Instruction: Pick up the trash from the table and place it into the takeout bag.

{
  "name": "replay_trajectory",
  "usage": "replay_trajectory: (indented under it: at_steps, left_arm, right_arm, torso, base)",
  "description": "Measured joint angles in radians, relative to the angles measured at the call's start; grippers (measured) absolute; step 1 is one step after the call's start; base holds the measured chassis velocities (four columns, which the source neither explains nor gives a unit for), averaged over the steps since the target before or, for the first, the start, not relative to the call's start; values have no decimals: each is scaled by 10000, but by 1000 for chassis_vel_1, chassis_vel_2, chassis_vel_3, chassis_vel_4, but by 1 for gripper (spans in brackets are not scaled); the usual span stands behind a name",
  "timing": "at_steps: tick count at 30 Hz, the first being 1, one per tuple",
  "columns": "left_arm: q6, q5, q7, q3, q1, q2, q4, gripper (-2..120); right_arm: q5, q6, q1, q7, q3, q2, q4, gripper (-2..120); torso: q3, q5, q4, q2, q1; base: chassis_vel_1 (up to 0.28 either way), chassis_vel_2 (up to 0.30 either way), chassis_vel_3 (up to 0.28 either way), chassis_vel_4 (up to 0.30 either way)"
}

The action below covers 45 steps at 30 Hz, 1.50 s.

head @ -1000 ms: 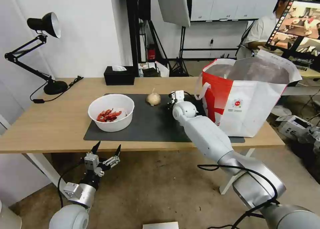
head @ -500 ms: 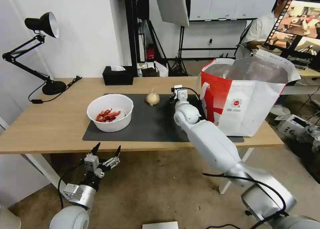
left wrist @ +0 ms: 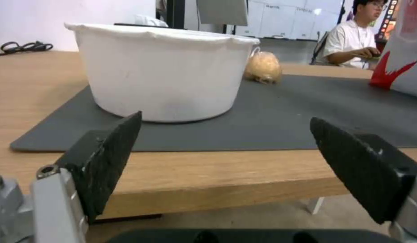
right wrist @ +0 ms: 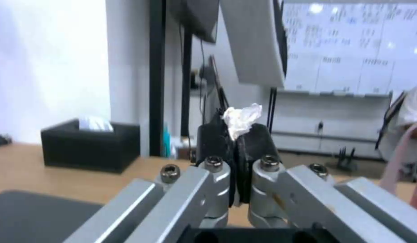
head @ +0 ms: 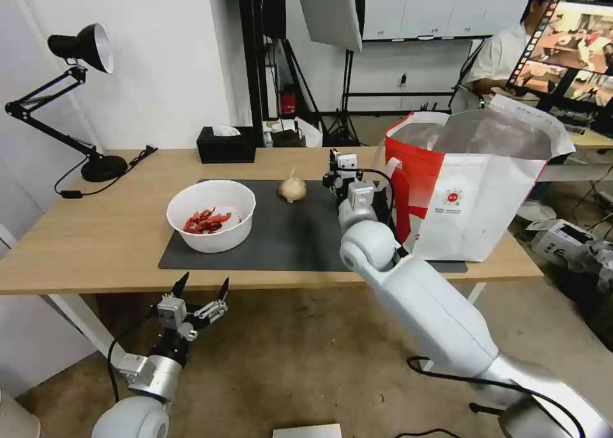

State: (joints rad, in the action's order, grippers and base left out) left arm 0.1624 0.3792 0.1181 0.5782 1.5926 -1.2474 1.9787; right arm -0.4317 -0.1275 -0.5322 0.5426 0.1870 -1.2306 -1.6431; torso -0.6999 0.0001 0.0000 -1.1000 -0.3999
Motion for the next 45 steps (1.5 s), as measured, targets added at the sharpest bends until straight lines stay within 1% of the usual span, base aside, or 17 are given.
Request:
replay_trajectory:
  at_steps: [6,16,19,20,22,23,24,26,27,28,30,32,34,35,36,39,45]
  left_arm:
    - [33,-45,7,58,110,-70,65,100]
    - [34,-68,9,34,114,-110,93,100]
    - [35,-90,9,35,170,-151,131,100]
    - [35,-90,9,35,170,-151,131,100]
    - [40,-112,12,41,211,-176,165,100]
    - [44,-125,12,52,245,-190,191,100]
    - [44,-125,12,52,245,-190,191,100]
    - [50,-137,12,59,273,-193,201,100]
    - [54,-138,16,60,280,-190,207,100]
    - [54,-138,16,60,280,-190,207,100]
    - [57,-138,16,54,277,-177,212,100]
    - [58,-137,17,0,241,-176,221,100]
    - [58,-136,17,-14,235,-178,223,100]
    - [58,-139,18,-47,228,-185,227,100]
    - [58,-139,18,-47,228,-185,227,100]
    - [58,-168,21,-97,227,-201,232,100]
    - [58,-195,22,-115,244,-207,274,100]
  right_arm:
    - [448,168,-530,20,-282,438,-948,0]
    - [415,-41,-1039,-219,-681,963,-1915,0]
    - [325,-251,-1260,-569,-1125,1200,-2469,0]
    - [325,-251,-1260,-569,-1125,1200,-2469,0]
    - [205,-343,-1269,-778,-1516,1412,-2782,0]
    - [101,-398,-1173,-893,-1846,1642,-2927,0]
    - [101,-398,-1173,-893,-1846,1642,-2927,0]
    - [-19,-463,-889,-998,-2274,2004,-2992,0]
    - [-210,-563,-603,-1071,-2528,2348,-2975,0]
    - [-210,-563,-603,-1071,-2528,2348,-2975,0]
    - [-361,-698,-276,-1154,-2737,2750,-2837,0]
    - [-532,-1078,40,-1208,-2933,3361,-2627,0]
    - [-560,-1172,66,-1207,-2959,3468,-2599,0]
    - [-665,-1454,113,-1177,-3006,3677,-2534,0]
    - [-665,-1454,113,-1177,-3006,3677,-2534,0]
    - [-966,-1876,208,-1051,-3035,3882,-2285,0]
    - [-1208,-2133,269,-995,-3038,3888,-1958,0]
  torso:
    - [1,-1,-1,-1,0]
    - [0,0,0,0,0]
    - [0,1,0,0,0]
    - [0,1,0,0,0]
    - [0,1,0,-1,0]
    - [0,2,0,0,0]
    - [0,2,0,0,0]
    - [0,1,0,-1,0]
    - [-1,2,-1,0,0]
    - [-1,2,-1,0,0]
    - [-1,1,-1,-1,0]
    - [-1,1,-1,0,0]
    - [-1,1,-1,-1,-1]
    - [-1,2,-2,-1,0]
    - [-1,2,-2,-1,0]
    - [-1,1,-1,0,-1]
    - [-1,0,-1,0,0]
  base:
    - [0,0,0,0]
    - [0,0,0,0]
    - [0,0,0,0]
    - [0,0,0,0]
    - [0,0,0,0]
    - [0,0,0,0]
    - [0,0,0,0]
    - [0,0,0,0]
    - [0,0,0,0]
    - [0,0,0,0]
    - [0,0,0,0]
    - [0,0,0,0]
    - [0,0,0,0]
    - [0,0,0,0]
    - [0,0,0,0]
    - [0,0,0,0]
    - [0,0,0,0]
